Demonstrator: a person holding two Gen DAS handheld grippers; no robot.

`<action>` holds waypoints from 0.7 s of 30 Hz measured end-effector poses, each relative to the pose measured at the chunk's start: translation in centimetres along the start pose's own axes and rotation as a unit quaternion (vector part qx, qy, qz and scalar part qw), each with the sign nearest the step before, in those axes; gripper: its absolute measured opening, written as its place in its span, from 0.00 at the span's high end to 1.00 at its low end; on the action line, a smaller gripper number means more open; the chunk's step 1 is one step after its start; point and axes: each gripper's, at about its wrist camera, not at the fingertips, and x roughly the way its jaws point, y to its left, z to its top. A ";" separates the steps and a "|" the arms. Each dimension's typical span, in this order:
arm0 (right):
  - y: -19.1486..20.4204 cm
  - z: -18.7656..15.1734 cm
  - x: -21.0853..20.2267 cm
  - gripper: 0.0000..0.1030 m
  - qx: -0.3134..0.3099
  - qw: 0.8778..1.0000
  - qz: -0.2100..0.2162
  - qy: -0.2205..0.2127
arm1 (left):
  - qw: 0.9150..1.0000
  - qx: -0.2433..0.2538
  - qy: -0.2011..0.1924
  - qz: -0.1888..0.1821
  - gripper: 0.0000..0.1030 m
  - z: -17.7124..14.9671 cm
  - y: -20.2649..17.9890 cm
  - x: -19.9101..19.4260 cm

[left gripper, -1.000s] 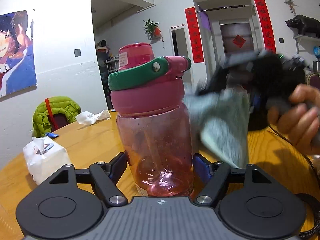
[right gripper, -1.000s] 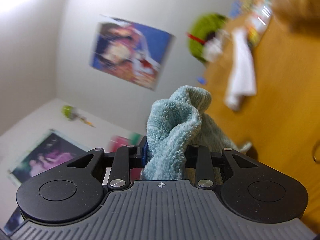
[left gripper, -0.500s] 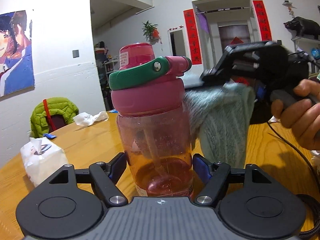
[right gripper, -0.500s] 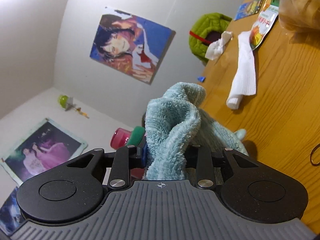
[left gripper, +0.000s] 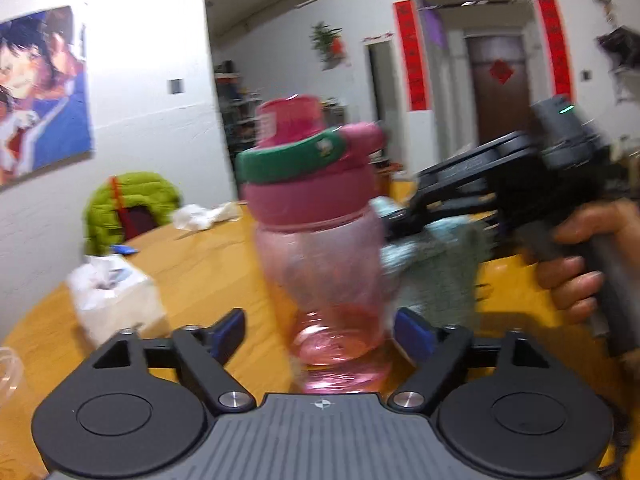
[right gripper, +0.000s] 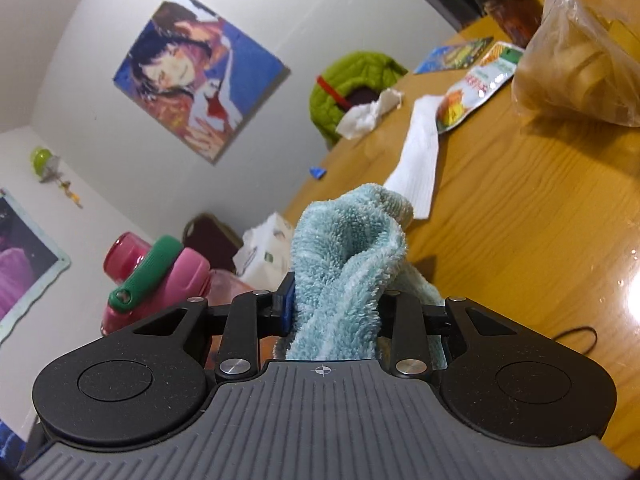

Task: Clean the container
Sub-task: 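Wipe around the bottle with the right tool while the left tool rotates the bottle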

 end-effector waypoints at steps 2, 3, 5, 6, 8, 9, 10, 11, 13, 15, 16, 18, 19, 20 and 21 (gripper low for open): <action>0.1 0.2 0.5 0.67 0.004 1.000 0.008 0.008 | 1.000 0.011 -0.002 0.001 0.31 -0.1 -0.5 0.0; 0.1 0.2 0.7 0.66 0.003 1.000 0.012 0.014 | 1.000 0.020 -0.005 0.007 0.31 -0.2 -0.7 0.0; 0.5 0.2 1.1 0.66 -0.011 1.000 0.010 0.025 | 1.000 0.019 -0.010 0.009 0.30 -0.3 -0.6 0.3; 0.7 0.2 1.0 0.66 -0.020 0.999 0.006 0.027 | 1.000 0.016 -0.013 0.010 0.29 -0.3 -0.5 0.5; 1.0 0.2 0.6 0.67 -0.030 0.999 0.003 0.033 | 1.000 0.011 -0.018 0.011 0.25 -0.3 -0.3 0.9; 1.1 0.2 0.4 0.67 -0.029 0.999 0.005 0.038 | 1.000 0.012 -0.020 0.013 0.25 -0.4 -0.3 1.1; 1.2 0.1 0.1 0.67 -0.029 0.999 0.006 0.044 | 1.000 0.015 -0.020 0.018 0.24 -0.3 -0.2 1.4; 1.3 0.0 -0.1 0.67 -0.029 0.998 0.007 0.050 | 0.999 0.018 -0.020 0.021 0.24 -0.3 -0.1 1.7; 1.9 -0.1 -0.4 0.67 -0.042 0.997 0.005 0.063 | 0.999 0.017 -0.023 0.020 0.24 -0.3 0.3 2.0; 2.5 -0.4 -0.7 0.67 -0.058 0.996 0.002 0.074 | 1.000 0.010 -0.027 0.013 0.24 -0.3 0.7 2.0; 2.7 -0.5 -0.7 0.67 -0.065 0.995 0.000 0.077 | 1.000 0.008 -0.028 0.010 0.24 -0.4 0.8 2.0; 2.8 -0.6 -0.8 0.67 -0.072 0.994 -0.008 0.078 | 0.999 0.008 -0.030 0.008 0.27 -0.4 0.9 1.9; 2.7 -0.5 -0.8 0.67 -0.073 0.994 -0.015 0.074 | 0.999 0.011 -0.031 0.010 0.27 -0.5 0.8 1.9; 2.5 -0.5 -0.9 0.67 -0.072 0.995 -0.021 0.069 | 0.999 0.012 -0.032 0.010 0.28 -0.5 0.8 1.9; 2.4 -0.5 -1.1 0.67 -0.069 0.995 -0.020 0.062 | 0.999 0.013 -0.032 0.009 0.29 -0.6 0.7 1.9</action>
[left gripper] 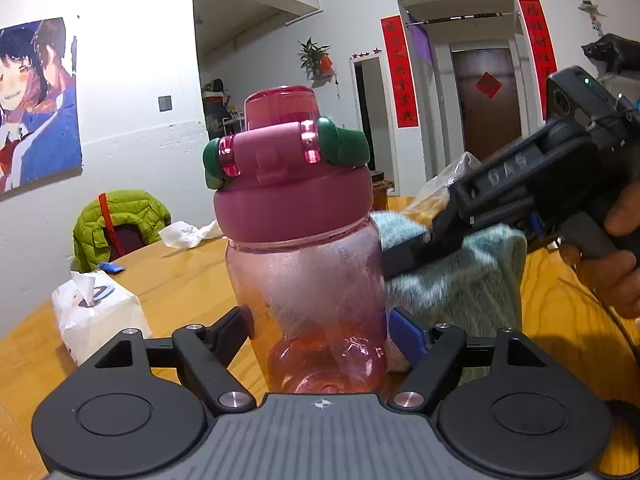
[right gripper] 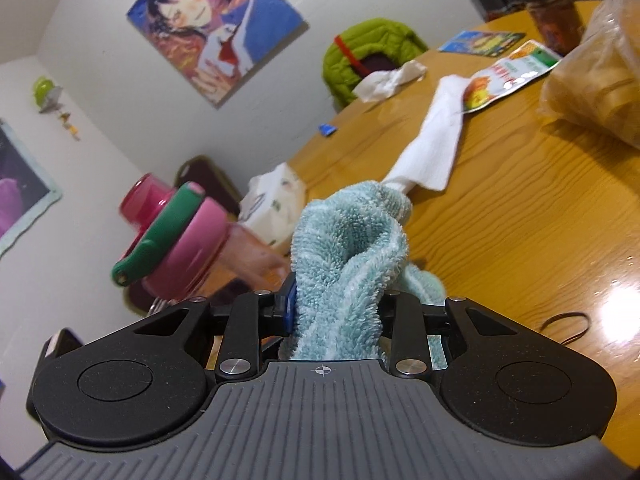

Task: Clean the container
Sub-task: 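Wipe around the bottle with the right tool while the left tool rotates the bottle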

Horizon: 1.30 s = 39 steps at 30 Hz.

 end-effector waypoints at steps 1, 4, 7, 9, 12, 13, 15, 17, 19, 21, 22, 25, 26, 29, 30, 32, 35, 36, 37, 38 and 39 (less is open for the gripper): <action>-0.1 0.0 -0.3 0.67 0.005 1.000 0.012 -0.011 | 1.000 0.000 -0.001 -0.001 0.29 0.0 -0.1 0.0; -1.0 0.3 -2.0 0.68 0.056 0.989 0.126 -0.052 | 1.000 0.003 -0.003 -0.007 0.29 0.0 -0.3 -0.2; -2.5 0.4 -2.7 0.68 0.115 0.967 0.217 -0.065 | 1.000 0.004 -0.004 -0.008 0.29 -0.1 -0.4 -0.3; -3.5 0.2 -1.8 0.68 0.144 0.967 0.205 -0.041 | 1.000 0.003 -0.006 -0.008 0.29 -0.2 -0.4 -0.3; -4.3 -0.4 0.3 0.67 0.157 0.980 0.120 0.011 | 1.000 0.004 -0.007 -0.006 0.29 -0.3 -0.3 -0.3; -4.4 -0.6 1.0 0.67 0.155 0.983 0.089 0.026 | 1.000 0.003 -0.008 -0.006 0.29 -0.3 -0.2 -0.2; -4.6 -0.9 1.9 0.67 0.147 0.987 0.050 0.045 | 1.000 0.003 -0.008 -0.006 0.29 -0.3 -0.3 -0.3; -4.5 -0.9 1.9 0.67 0.141 0.988 0.042 0.048 | 1.000 0.002 -0.008 -0.007 0.29 -0.4 -0.2 -0.3; -3.5 -0.7 0.8 0.67 0.119 0.991 0.057 0.026 | 1.000 0.002 -0.009 -0.007 0.29 -0.4 -0.3 -0.3; -2.8 -0.3 -0.9 0.67 0.105 0.988 0.113 -0.015 | 1.000 0.001 -0.009 -0.007 0.29 -0.5 -0.2 -0.3; -2.7 -0.2 -1.7 0.66 0.110 0.983 0.144 -0.030 | 1.000 0.001 -0.009 -0.008 0.29 -0.5 0.1 -0.3; -3.3 0.0 -2.5 0.65 0.129 0.976 0.168 -0.039 | 1.000 0.002 -0.009 -0.007 0.29 -0.6 0.0 -0.1; -3.5 0.0 -2.0 0.65 0.135 0.979 0.151 -0.024 | 1.000 0.003 -0.008 -0.007 0.29 -0.6 0.0 0.0; -3.4 -0.4 -0.4 0.63 0.116 0.992 0.026 0.036 | 1.000 0.003 -0.008 -0.007 0.29 -0.6 0.1 0.0; -2.8 -0.4 -0.2 0.59 0.088 0.995 -0.016 0.038 | 1.000 0.003 -0.008 -0.007 0.29 -0.6 0.1 0.0; -1.5 -0.3 -1.0 0.51 0.028 0.997 -0.071 0.014 | 1.000 0.003 -0.008 -0.007 0.29 -0.6 0.1 0.1; 0.2 -0.2 -2.7 0.41 -0.037 0.991 -0.122 -0.038 | 1.000 0.004 -0.008 -0.006 0.29 -0.7 0.0 0.3; 0.4 -0.2 -3.0 0.39 -0.045 0.990 -0.125 -0.049 | 1.000 0.004 -0.008 -0.006 0.29 -0.7 0.0 0.3; 0.6 -0.2 -3.3 0.36 -0.053 0.989 -0.128 -0.059 | 1.000 0.005 -0.007 -0.005 0.29 -0.7 -0.1 0.3; 0.7 -0.2 -3.6 0.33 -0.060 0.987 -0.129 -0.068 | 1.000 0.006 -0.007 -0.005 0.28 -0.7 -0.1 0.4; 0.7 -0.2 -3.6 0.28 -0.060 0.988 -0.127 -0.066 | 1.000 0.006 -0.006 -0.004 0.28 -0.7 -0.1 0.4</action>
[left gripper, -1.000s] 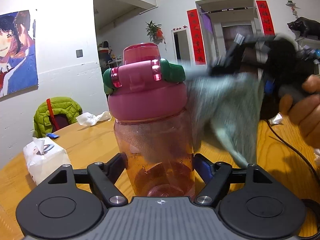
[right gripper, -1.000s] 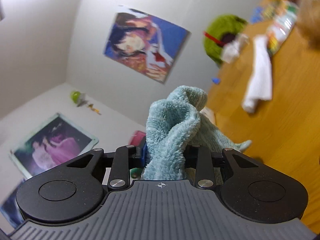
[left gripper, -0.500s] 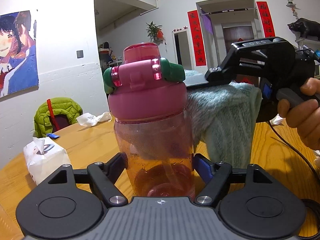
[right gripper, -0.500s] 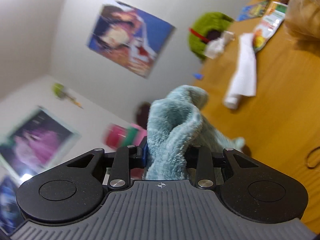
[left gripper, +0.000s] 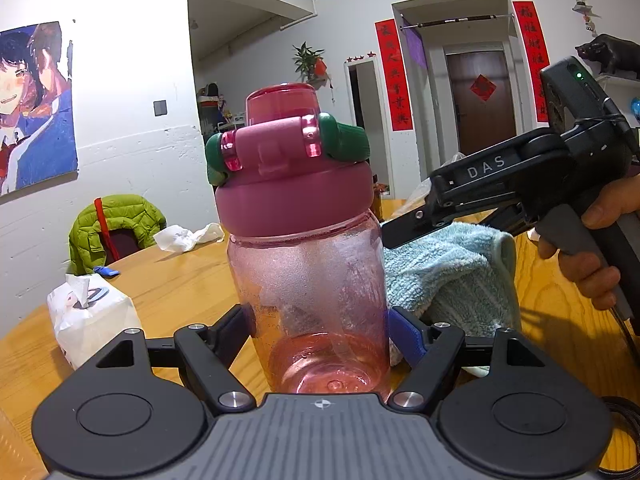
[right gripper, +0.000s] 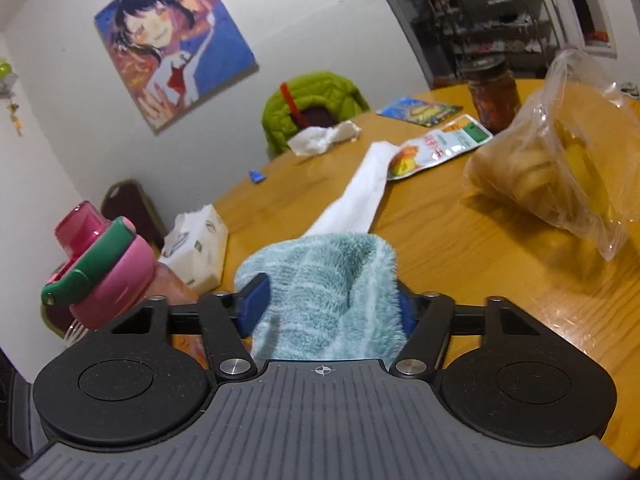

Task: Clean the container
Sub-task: 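Wipe around the bottle with the right tool while the left tool rotates the bottle, then keep rubbing the towel on the bottle with the right tool while the left tool holds it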

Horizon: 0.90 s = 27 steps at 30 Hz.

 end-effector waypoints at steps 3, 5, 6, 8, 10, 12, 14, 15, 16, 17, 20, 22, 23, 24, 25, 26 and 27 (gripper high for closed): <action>0.4 0.2 1.4 0.22 -0.007 1.000 0.004 0.014 | 1.000 0.001 0.003 0.001 0.28 0.0 0.0 0.2; 0.8 -0.2 1.7 0.25 -0.022 1.000 -0.008 0.015 | 1.000 -0.001 0.002 0.000 0.28 0.0 0.1 0.2; 1.2 -0.5 2.1 0.39 -0.036 0.999 -0.022 0.016 | 1.000 -0.002 0.002 -0.001 0.28 0.0 0.1 0.1; 1.6 -0.9 2.9 0.64 -0.068 0.996 -0.052 0.027 | 1.000 -0.003 0.002 -0.001 0.28 0.0 0.2 0.1; 1.6 -1.0 3.0 0.71 -0.071 0.996 -0.053 0.023 | 1.000 -0.005 0.002 -0.002 0.29 0.3 0.1 -0.1; 2.0 -1.0 2.2 0.73 -0.086 0.995 -0.055 0.002 | 1.000 -0.008 0.003 -0.003 0.28 0.3 0.1 -0.2; 2.5 -0.8 1.1 0.73 -0.101 0.993 -0.048 -0.025 | 1.000 -0.012 0.003 0.001 0.23 0.5 0.3 -0.4; 2.4 -0.6 0.6 0.73 -0.098 0.994 -0.036 -0.035 | 1.000 -0.014 0.000 0.004 0.22 0.6 0.4 -0.6; 2.3 -0.4 0.1 0.73 -0.092 0.995 -0.021 -0.044 | 1.000 -0.018 -0.001 0.004 0.22 0.7 0.4 -0.9; 1.9 -0.1 -0.4 0.73 -0.073 0.996 0.011 -0.049 | 1.000 -0.025 -0.003 0.000 0.24 0.9 0.6 -1.2; -0.5 0.9 -1.7 0.73 0.028 0.986 0.157 -0.057 | 0.999 -0.034 -0.009 -0.012 0.32 1.2 0.6 -1.7; -2.0 1.1 -1.9 0.73 0.095 0.965 0.237 -0.054 | 0.999 -0.034 -0.009 -0.012 0.32 1.2 0.6 -1.7; -2.4 1.0 -1.6 0.73 0.119 0.959 0.254 -0.047 | 0.999 -0.034 -0.010 -0.013 0.32 1.2 0.6 -1.7; -2.9 0.8 -1.0 0.73 0.145 0.953 0.263 -0.033 | 0.999 -0.033 -0.012 -0.014 0.33 1.1 0.6 -1.7; -3.3 0.5 0.0 0.73 0.169 0.949 0.266 -0.009 | 0.999 -0.033 -0.013 -0.014 0.33 1.1 0.6 -1.6; -3.7 0.2 1.1 0.73 0.190 0.945 0.265 0.016 | 0.999 -0.033 -0.014 -0.015 0.33 1.0 0.6 -1.6; -3.7 -0.3 2.2 0.73 0.198 0.948 0.244 0.044 | 0.999 -0.033 -0.015 -0.016 0.33 1.0 0.7 -1.6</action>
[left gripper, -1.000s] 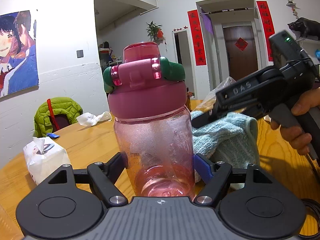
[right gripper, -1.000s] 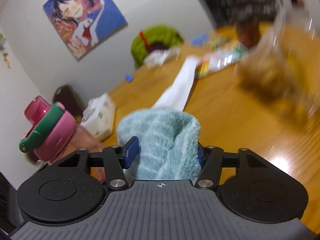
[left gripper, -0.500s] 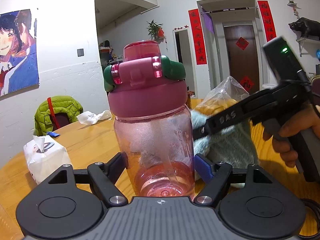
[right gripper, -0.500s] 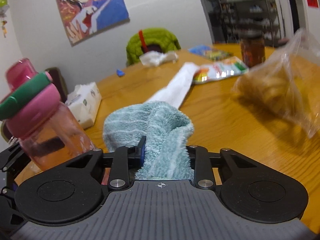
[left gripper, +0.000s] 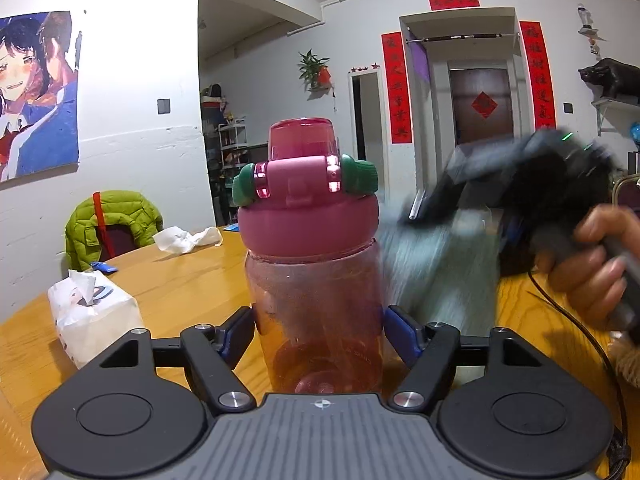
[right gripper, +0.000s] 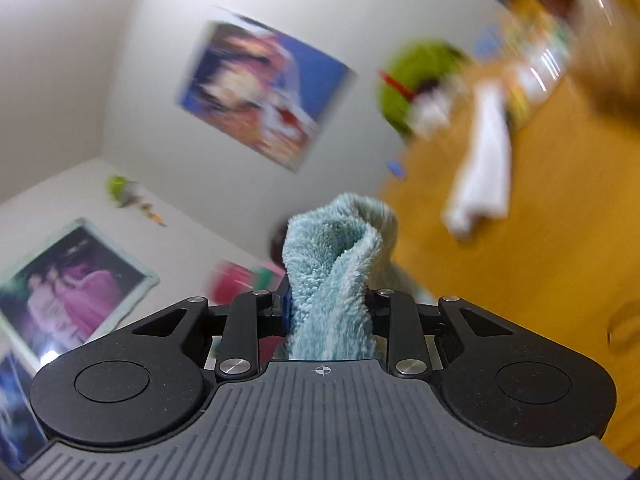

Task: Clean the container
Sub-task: 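Keep rubbing the towel on the bottle with the right tool while the left tool holds it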

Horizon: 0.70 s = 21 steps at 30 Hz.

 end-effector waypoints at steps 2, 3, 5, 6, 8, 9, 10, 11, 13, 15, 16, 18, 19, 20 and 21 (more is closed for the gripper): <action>-1.0 -0.6 1.8 0.73 0.002 0.997 -0.068 0.033 | 1.000 -0.001 -0.003 -0.002 0.33 -0.1 0.2 0.1; -1.5 -0.8 2.6 0.73 0.003 0.994 -0.099 0.048 | 1.000 -0.001 -0.005 -0.004 0.33 -0.1 0.3 0.1; -1.7 -0.9 2.9 0.73 -0.002 0.992 -0.115 0.053 | 1.000 0.005 -0.012 -0.008 0.33 -0.2 0.4 0.4; -1.6 -1.0 2.9 0.73 -0.006 0.991 -0.120 0.052 | 1.000 0.010 -0.017 -0.011 0.33 -0.3 0.3 0.5; -0.8 -1.1 2.5 0.73 -0.033 0.990 -0.132 0.037 | 0.999 0.017 -0.024 -0.014 0.31 -0.5 0.2 0.8; -0.4 -1.1 2.2 0.73 -0.046 0.990 -0.134 0.026 | 1.000 0.015 -0.021 -0.012 0.30 -0.5 0.2 0.9; 0.0 -1.1 1.9 0.73 -0.057 0.989 -0.135 0.016 | 1.000 0.012 -0.016 -0.007 0.26 -0.4 0.2 0.9; 0.1 -1.0 1.7 0.73 -0.060 0.989 -0.133 0.011 | 1.000 0.008 -0.011 -0.001 0.22 -0.3 0.2 0.8; 0.1 -0.9 1.4 0.73 -0.058 0.990 -0.125 0.001 | 1.000 0.005 -0.003 0.019 0.15 -0.2 0.0 0.5; 0.4 -0.8 1.1 0.73 -0.064 0.990 -0.123 -0.006 | 0.999 0.010 0.013 0.040 0.13 -0.1 -0.3 0.3; 0.6 -0.8 1.0 0.73 -0.067 0.990 -0.123 -0.010 | 0.999 0.010 0.022 0.048 0.15 0.0 -0.5 0.2; 0.9 -0.7 0.9 0.73 -0.074 0.990 -0.120 -0.020 | 0.998 0.017 0.030 0.046 0.19 0.2 -0.9 -0.2; 1.1 -0.7 0.8 0.73 -0.077 0.989 -0.120 -0.027 | 0.998 0.021 0.031 0.040 0.24 0.4 -1.1 -0.5; 1.1 -0.7 0.7 0.73 -0.079 0.989 -0.119 -0.032 | 0.999 0.023 0.033 0.031 0.30 0.5 -1.3 -0.7; 1.1 -0.7 0.7 0.73 -0.078 0.989 -0.119 -0.037 | 0.999 0.024 0.036 0.021 0.32 0.5 -1.4 -0.8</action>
